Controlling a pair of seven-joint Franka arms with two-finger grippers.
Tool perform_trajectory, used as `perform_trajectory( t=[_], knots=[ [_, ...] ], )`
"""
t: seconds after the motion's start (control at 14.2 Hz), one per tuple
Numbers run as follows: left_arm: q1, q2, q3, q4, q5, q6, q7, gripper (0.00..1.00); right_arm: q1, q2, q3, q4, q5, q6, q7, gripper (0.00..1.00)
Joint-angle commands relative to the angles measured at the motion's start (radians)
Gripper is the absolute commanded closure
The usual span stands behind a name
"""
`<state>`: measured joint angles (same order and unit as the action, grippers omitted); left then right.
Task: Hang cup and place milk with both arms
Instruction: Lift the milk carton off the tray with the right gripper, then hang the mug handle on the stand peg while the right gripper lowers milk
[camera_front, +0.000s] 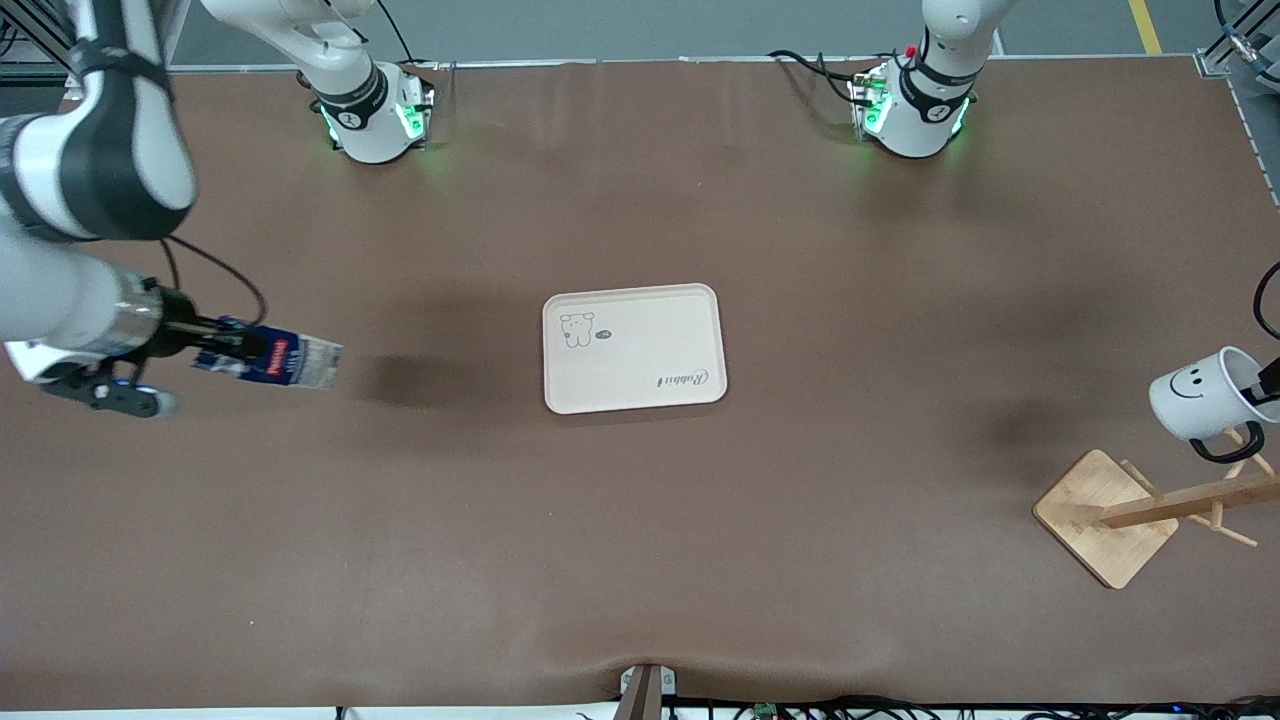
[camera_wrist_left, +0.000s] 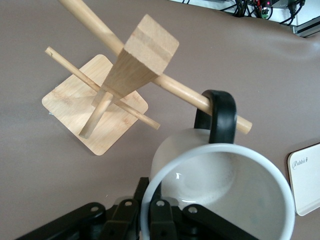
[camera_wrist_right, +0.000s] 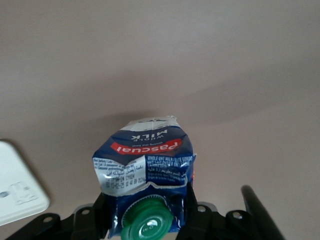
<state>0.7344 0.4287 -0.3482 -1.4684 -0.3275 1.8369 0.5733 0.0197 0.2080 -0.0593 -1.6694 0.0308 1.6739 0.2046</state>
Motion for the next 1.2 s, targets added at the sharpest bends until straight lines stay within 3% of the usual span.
perform_trajectory(
  t=[0.0, 0.07, 0.14, 0.21, 0.28, 0.92, 1.06, 1.13],
  knots=[
    [0.016, 0.004, -0.006, 0.0, -0.01, -0.008, 0.022, 0.89, -0.088, -0.11, 0.024, -0.243, -0.006, 0.175, -0.121, 1.0],
    [0.013, 0.004, -0.008, 0.002, -0.01, -0.007, 0.019, 0.77, -0.115, -0.142, 0.024, -0.33, -0.006, 0.254, -0.149, 1.0],
    [0.01, 0.004, -0.008, 0.005, -0.01, -0.005, 0.019, 0.49, -0.112, -0.171, 0.026, -0.396, -0.006, 0.307, -0.146, 1.0],
    [0.01, 0.007, -0.009, 0.007, -0.01, -0.005, 0.016, 0.08, -0.115, -0.18, 0.027, -0.423, -0.006, 0.322, -0.143, 1.0],
    [0.008, 0.007, -0.014, 0.01, -0.01, -0.005, 0.014, 0.0, -0.118, -0.182, 0.027, -0.431, -0.006, 0.322, -0.136, 1.0],
    [-0.03, -0.059, -0.022, 0.026, 0.119, -0.014, -0.073, 0.0, -0.185, -0.173, 0.026, -0.529, -0.006, 0.405, -0.136, 0.99],
    [-0.033, -0.07, -0.028, 0.025, 0.128, -0.034, -0.095, 0.0, -0.179, -0.173, 0.027, -0.527, -0.006, 0.402, -0.136, 0.75],
    [-0.033, -0.07, -0.029, 0.025, 0.131, -0.034, -0.095, 0.0, -0.179, -0.173, 0.027, -0.53, -0.006, 0.403, -0.136, 0.19]
  ],
)
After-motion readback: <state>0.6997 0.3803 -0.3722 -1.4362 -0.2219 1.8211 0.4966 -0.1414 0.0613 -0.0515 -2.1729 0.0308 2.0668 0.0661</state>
